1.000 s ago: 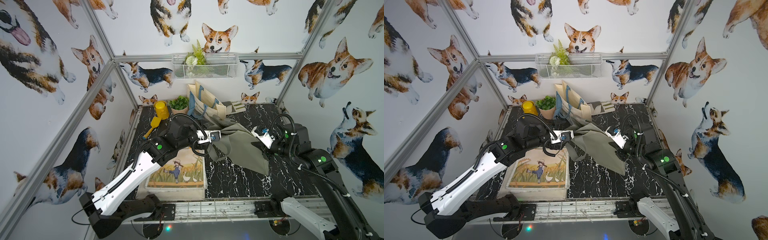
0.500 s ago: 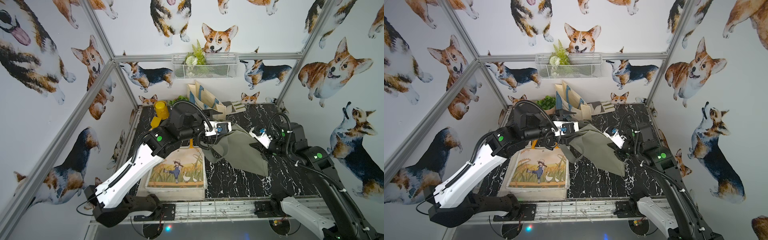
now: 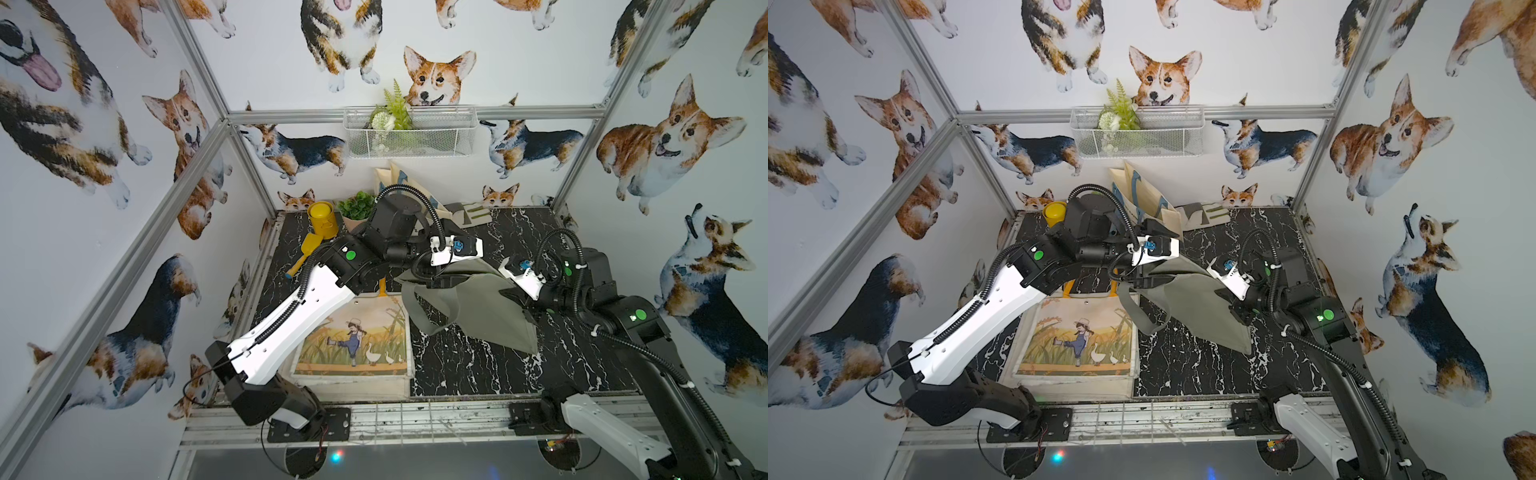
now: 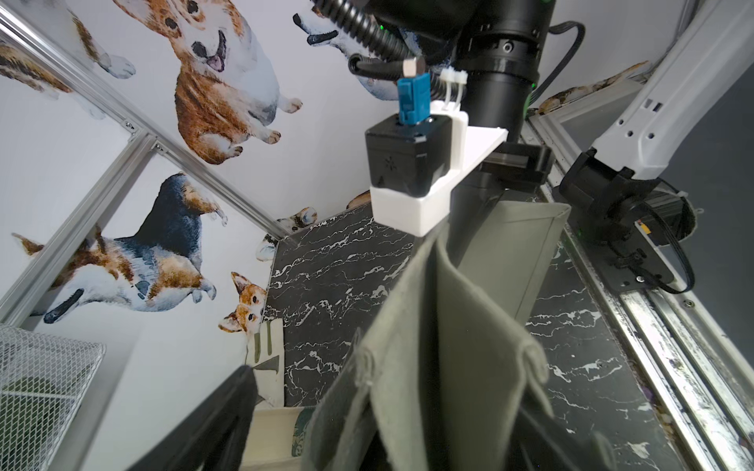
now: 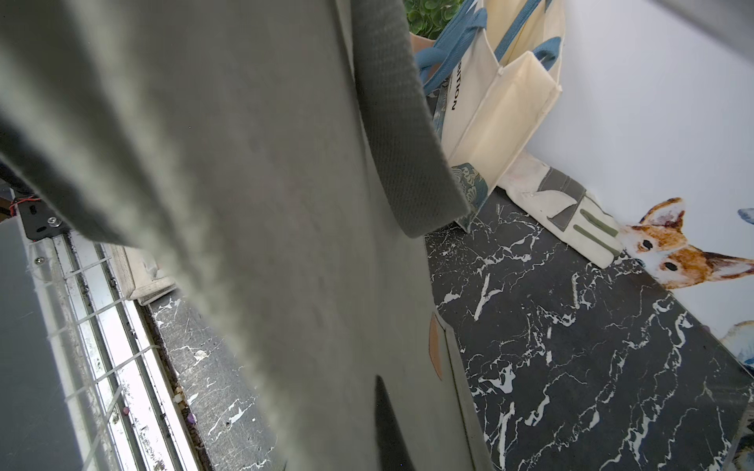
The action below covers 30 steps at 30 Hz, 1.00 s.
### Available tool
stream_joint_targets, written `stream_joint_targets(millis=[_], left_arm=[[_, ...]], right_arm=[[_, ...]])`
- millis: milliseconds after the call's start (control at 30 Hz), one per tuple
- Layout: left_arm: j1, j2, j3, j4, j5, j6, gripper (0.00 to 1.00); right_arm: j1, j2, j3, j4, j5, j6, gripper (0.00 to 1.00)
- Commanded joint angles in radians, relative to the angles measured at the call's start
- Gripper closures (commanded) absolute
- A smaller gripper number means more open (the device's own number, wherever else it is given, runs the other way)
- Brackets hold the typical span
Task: Put away the canvas bag
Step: Press the canvas bag.
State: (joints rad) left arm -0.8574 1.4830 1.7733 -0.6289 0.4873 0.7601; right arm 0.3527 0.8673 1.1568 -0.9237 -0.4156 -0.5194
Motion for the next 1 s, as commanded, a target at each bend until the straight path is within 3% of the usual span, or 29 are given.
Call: stream_joint_targets(millis=[0, 167, 267, 800, 900, 967], left_arm=[[0.040, -0.047, 0.002, 0.022, 0.053, -0.036, 0.12], [0.120, -0.113, -0.036, 0.081, 0.187, -0.161, 0.11], [0.121, -0.122, -0.062, 0.105, 0.228, -0.192, 0.11], [0.038, 0.027, -0.044, 0.035, 0.235, -0.120, 0.10], [0.030, 0.036, -0.071, 0.044, 0.174, -0.085, 0.21], [0.026, 0.039, -0.084, 0.041, 0.125, -0.057, 0.47]], right_arm=[[0.000, -0.001, -0.006, 0.019, 0.007, -0.013, 1.00], [0.000, -0.008, -0.021, 0.037, 0.002, -0.008, 1.00], [0.000, -0.001, -0.012, 0.037, -0.022, -0.004, 1.00], [0.007, -0.006, -0.009, 0.038, -0.040, 0.013, 0.98], [0.009, 0.001, -0.004, 0.046, -0.041, 0.018, 0.98], [0.011, 0.001, -0.002, 0.057, -0.042, 0.023, 0.97]])
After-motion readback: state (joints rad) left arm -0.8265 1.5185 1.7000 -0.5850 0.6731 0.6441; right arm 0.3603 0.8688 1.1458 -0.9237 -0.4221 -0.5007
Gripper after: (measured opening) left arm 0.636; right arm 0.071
